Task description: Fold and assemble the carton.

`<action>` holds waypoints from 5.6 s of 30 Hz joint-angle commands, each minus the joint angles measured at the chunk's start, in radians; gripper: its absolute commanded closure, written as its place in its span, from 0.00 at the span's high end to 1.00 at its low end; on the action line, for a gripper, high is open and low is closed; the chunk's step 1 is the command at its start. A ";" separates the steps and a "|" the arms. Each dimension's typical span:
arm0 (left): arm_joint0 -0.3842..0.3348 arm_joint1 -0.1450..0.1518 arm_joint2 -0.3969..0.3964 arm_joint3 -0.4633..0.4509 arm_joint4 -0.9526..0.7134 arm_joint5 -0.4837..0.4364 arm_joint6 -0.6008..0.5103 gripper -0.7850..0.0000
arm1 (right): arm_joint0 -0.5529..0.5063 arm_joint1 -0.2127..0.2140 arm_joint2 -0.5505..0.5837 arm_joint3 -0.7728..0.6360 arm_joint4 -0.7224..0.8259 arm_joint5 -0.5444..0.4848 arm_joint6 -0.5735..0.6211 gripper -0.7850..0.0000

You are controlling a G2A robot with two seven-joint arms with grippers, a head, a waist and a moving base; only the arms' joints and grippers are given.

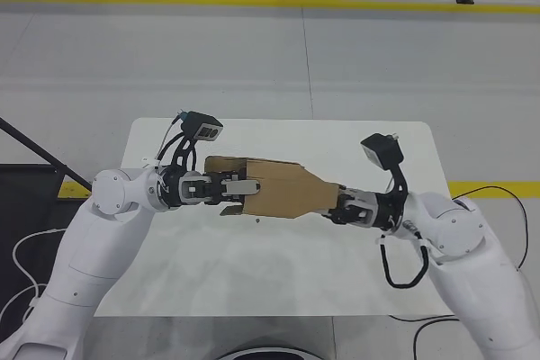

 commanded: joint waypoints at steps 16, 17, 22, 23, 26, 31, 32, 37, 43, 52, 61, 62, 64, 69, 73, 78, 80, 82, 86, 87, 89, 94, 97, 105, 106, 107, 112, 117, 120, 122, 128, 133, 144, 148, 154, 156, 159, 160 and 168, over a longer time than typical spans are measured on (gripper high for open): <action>0.002 -0.006 -0.005 0.002 0.004 0.002 -0.005 0.00 | 0.010 -0.008 -0.012 -0.029 -0.039 0.017 -0.014 0.40; 0.002 -0.006 -0.006 0.002 0.004 0.002 -0.005 0.00 | 0.010 -0.008 -0.012 -0.030 -0.039 0.017 -0.014 0.40; 0.003 -0.008 -0.007 0.002 0.005 0.003 -0.006 0.00 | 0.010 -0.009 -0.011 -0.033 -0.042 0.018 -0.011 0.41; 0.003 -0.008 -0.007 0.002 0.006 0.003 -0.006 0.00 | 0.010 -0.009 -0.010 -0.033 -0.044 0.019 -0.010 0.42; 0.003 -0.009 -0.009 0.002 0.005 0.004 -0.005 0.00 | 0.004 -0.007 0.003 -0.034 -0.045 0.016 -0.009 0.44; 0.002 -0.010 -0.014 0.003 0.003 0.004 -0.008 0.00 | -0.035 0.000 0.045 -0.037 -0.043 0.009 -0.016 0.46; 0.003 -0.010 -0.015 0.003 0.002 0.004 -0.009 0.00 | -0.044 0.002 0.054 -0.038 -0.040 0.005 -0.015 0.46; 0.004 -0.011 -0.019 -0.001 0.004 0.005 -0.007 0.00 | -0.086 0.009 0.095 -0.042 -0.027 -0.009 -0.010 0.47; 0.003 -0.013 -0.020 -0.005 0.008 0.010 -0.006 0.00 | -0.117 0.015 0.130 -0.046 -0.004 -0.023 -0.010 0.47; 0.003 -0.015 -0.021 -0.005 0.014 0.015 -0.004 0.00 | -0.120 0.015 0.136 -0.027 0.143 -0.060 0.049 0.47; 0.003 -0.017 -0.022 0.000 0.015 0.018 -0.006 0.00 | -0.072 0.012 0.115 0.030 0.318 -0.073 0.195 0.83; 0.002 -0.017 -0.023 0.001 0.012 0.018 -0.007 0.00 | -0.066 0.012 0.114 0.026 0.319 -0.066 0.202 0.85; 0.002 -0.018 -0.023 0.004 0.012 0.017 -0.008 0.00 | -0.060 0.012 0.115 0.020 0.314 -0.054 0.203 0.87; 0.001 -0.019 -0.024 0.009 0.010 0.016 -0.012 0.00 | -0.052 0.012 0.121 0.006 0.268 -0.013 0.179 0.88; 0.001 -0.020 -0.025 0.012 0.007 0.014 -0.018 0.00 | -0.051 0.011 0.124 -0.008 0.239 0.010 0.155 0.83; 0.002 -0.021 -0.026 0.014 0.006 0.011 -0.019 0.00 | -0.055 0.011 0.127 -0.018 0.216 0.031 0.141 0.49; 0.002 -0.022 -0.026 0.015 0.004 0.011 -0.022 0.00 | -0.055 0.011 0.127 -0.018 0.214 0.034 0.137 0.47; 0.002 -0.022 -0.027 0.015 0.004 0.011 -0.023 0.00 | -0.055 0.010 0.126 -0.016 0.212 0.035 0.137 0.45; 0.002 -0.023 -0.028 0.016 0.003 0.011 -0.025 0.00 | -0.053 0.009 0.123 -0.012 0.211 0.037 0.137 0.44; 0.002 -0.023 -0.029 0.016 0.003 0.011 -0.025 0.00 | -0.052 0.009 0.122 -0.010 0.209 0.037 0.137 0.43; 0.002 -0.023 -0.029 0.016 0.004 0.012 -0.026 0.00 | -0.050 0.008 0.121 -0.006 0.205 0.040 0.134 0.43; 0.002 -0.025 -0.031 0.015 0.001 0.009 -0.029 0.00 | -0.046 0.006 0.117 0.007 0.176 0.052 0.113 0.43; 0.004 -0.025 -0.033 0.014 0.000 0.007 -0.031 0.00 | -0.051 0.006 0.123 0.011 0.155 0.052 0.095 0.44; 0.005 -0.027 -0.035 0.013 -0.013 0.008 -0.044 0.00 | -0.076 0.008 0.141 -0.009 0.096 0.063 0.052 0.44; 0.005 -0.027 -0.035 0.012 -0.015 0.009 -0.046 0.00 | -0.078 0.009 0.144 -0.011 0.090 0.067 0.050 0.44; 0.005 -0.027 -0.035 0.012 -0.016 0.010 -0.046 0.00 | -0.080 0.009 0.144 -0.013 0.086 0.070 0.050 0.44; 0.006 -0.027 -0.038 0.010 -0.018 0.010 -0.050 0.00 | -0.082 0.009 0.141 -0.016 0.066 0.088 0.047 0.44; 0.007 -0.028 -0.040 0.009 -0.021 0.011 -0.054 0.00 | -0.073 0.007 0.130 -0.011 0.063 0.093 0.048 0.43; 0.007 -0.029 -0.040 0.009 -0.023 0.012 -0.056 0.00 | -0.063 0.005 0.119 -0.004 0.063 0.097 0.053 0.42; 0.007 -0.029 -0.040 0.010 -0.024 0.013 -0.058 0.00 | -0.057 0.004 0.112 0.001 0.065 0.099 0.057 0.42; 0.006 -0.031 -0.039 0.012 -0.023 0.016 -0.060 0.00 | -0.033 -0.001 0.087 0.018 0.083 0.088 0.076 0.41; 0.005 -0.032 -0.039 0.013 -0.022 0.018 -0.059 0.00 | -0.016 -0.005 0.072 0.026 0.092 0.082 0.087 0.40; 0.003 -0.033 -0.042 0.018 -0.017 0.024 -0.057 0.00 | -0.021 -0.007 0.079 0.019 0.097 0.054 0.078 0.39; 0.001 -0.034 -0.041 0.020 -0.016 0.027 -0.056 0.00 | -0.031 -0.006 0.086 0.006 0.096 0.053 0.082 0.42; -0.002 -0.035 -0.040 0.019 -0.012 0.030 -0.056 0.00 | -0.044 -0.003 0.100 -0.011 0.107 0.049 0.097 0.59; -0.002 -0.036 -0.040 0.019 -0.010 0.030 -0.056 0.00 | -0.047 -0.002 0.105 -0.014 0.100 0.048 0.098 0.64; -0.001 -0.036 -0.041 0.016 -0.009 0.029 -0.055 0.00 | -0.058 0.000 0.114 -0.019 0.085 0.048 0.092 0.75; -0.001 -0.036 -0.041 0.016 -0.009 0.029 -0.055 0.00 | -0.061 0.000 0.117 -0.020 0.083 0.049 0.090 0.77; -0.001 -0.037 -0.041 0.016 -0.010 0.030 -0.057 0.00 | -0.078 0.003 0.130 -0.033 0.080 0.048 0.089 0.78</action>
